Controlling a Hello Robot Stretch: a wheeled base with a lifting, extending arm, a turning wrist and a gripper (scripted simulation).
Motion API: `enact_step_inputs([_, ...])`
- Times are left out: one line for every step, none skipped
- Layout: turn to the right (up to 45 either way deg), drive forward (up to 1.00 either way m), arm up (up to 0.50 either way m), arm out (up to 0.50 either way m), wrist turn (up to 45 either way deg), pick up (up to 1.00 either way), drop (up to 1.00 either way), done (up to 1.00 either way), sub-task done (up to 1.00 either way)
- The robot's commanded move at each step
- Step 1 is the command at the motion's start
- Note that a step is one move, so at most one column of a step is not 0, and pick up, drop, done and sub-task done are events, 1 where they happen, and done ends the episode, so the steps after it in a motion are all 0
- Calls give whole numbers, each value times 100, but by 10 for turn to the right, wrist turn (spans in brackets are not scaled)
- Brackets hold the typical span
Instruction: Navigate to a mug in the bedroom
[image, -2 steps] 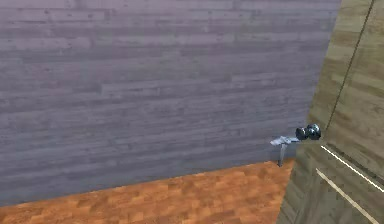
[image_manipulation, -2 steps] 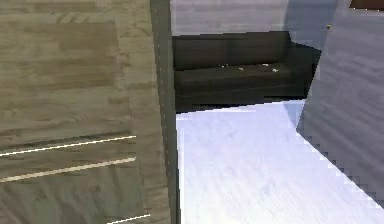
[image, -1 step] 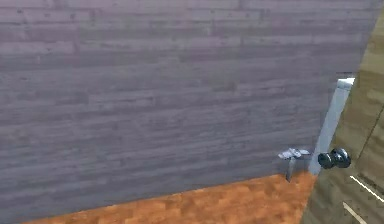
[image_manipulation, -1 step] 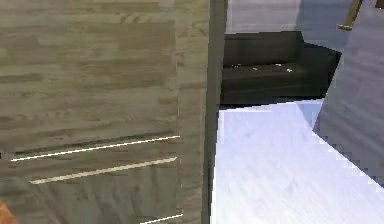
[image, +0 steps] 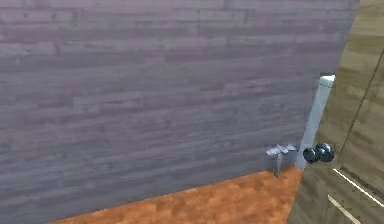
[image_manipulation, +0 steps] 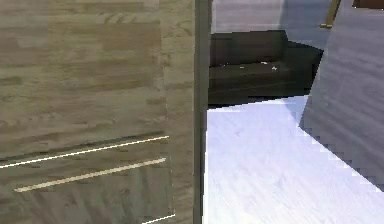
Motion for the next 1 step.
enact_step_inputs([0,90,0,0,0,0,0,0,0])
